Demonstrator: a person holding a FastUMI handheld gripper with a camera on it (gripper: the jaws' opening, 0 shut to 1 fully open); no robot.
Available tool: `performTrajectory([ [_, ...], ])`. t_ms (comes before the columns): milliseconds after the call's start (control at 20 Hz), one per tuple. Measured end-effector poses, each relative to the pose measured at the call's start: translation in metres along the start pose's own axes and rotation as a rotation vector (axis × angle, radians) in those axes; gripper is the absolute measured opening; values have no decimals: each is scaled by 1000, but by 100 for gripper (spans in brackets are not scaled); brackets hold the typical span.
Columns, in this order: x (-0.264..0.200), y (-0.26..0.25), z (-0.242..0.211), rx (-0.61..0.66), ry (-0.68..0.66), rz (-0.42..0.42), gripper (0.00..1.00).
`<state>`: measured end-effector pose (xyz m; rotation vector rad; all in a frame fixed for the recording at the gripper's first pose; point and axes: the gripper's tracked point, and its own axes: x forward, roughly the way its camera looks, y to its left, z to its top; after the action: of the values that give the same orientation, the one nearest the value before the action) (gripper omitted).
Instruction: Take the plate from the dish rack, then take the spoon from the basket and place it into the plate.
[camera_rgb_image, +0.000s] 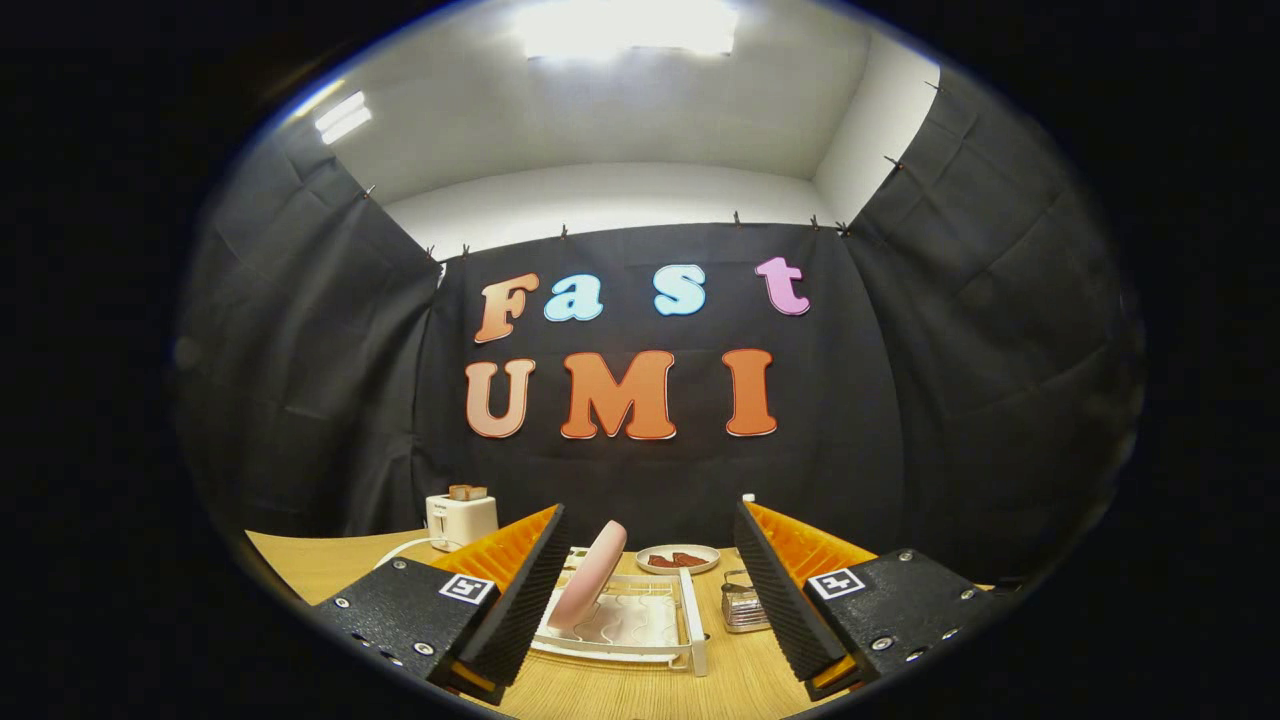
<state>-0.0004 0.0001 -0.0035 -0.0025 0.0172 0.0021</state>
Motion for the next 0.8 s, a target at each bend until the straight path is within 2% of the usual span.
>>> performTrajectory([
  [400,10,3,5,1,-6,10,98],
  [800,30,2,-5,27,53,17,98],
])
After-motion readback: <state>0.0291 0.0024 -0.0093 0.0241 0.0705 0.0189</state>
